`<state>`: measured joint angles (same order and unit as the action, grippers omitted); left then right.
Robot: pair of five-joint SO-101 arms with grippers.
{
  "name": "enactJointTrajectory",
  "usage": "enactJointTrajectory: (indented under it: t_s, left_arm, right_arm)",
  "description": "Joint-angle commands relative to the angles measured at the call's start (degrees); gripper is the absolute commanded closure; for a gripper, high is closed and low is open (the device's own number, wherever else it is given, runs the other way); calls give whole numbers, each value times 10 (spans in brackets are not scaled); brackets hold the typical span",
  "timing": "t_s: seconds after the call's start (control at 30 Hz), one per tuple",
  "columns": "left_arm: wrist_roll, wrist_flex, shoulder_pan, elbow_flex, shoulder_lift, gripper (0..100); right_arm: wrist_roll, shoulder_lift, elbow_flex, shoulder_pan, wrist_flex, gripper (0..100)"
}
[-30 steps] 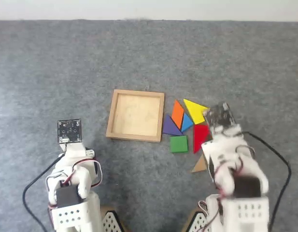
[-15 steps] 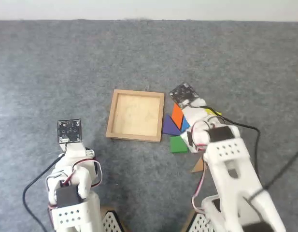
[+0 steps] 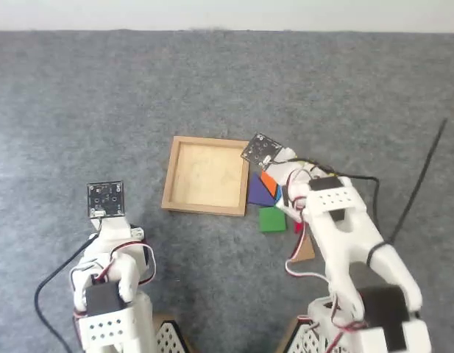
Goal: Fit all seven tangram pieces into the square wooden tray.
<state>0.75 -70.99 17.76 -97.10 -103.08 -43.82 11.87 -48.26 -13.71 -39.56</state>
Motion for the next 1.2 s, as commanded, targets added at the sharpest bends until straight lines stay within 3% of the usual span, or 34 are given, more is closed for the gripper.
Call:
enactJointTrajectory:
  t_s: [0.0,0.3,0.7,0.97,1.17]
  left_arm:
    - [-4,-4,3,7,-10,987]
    - [-4,-4,3,7,-10,987]
    - [-4,-4,3,7,-10,987]
    - [-4,-4,3,7,-10,987]
    - [-4,-4,3,7,-10,987]
  right_arm:
    - [-8,-29,62,22,7,676]
    - [-29,-145,143,39,2,676]
    - [-31,-177,173,45,7,679]
    - [-50,-180,174,44,2,878]
    - [-50,-179,180,48,1,901]
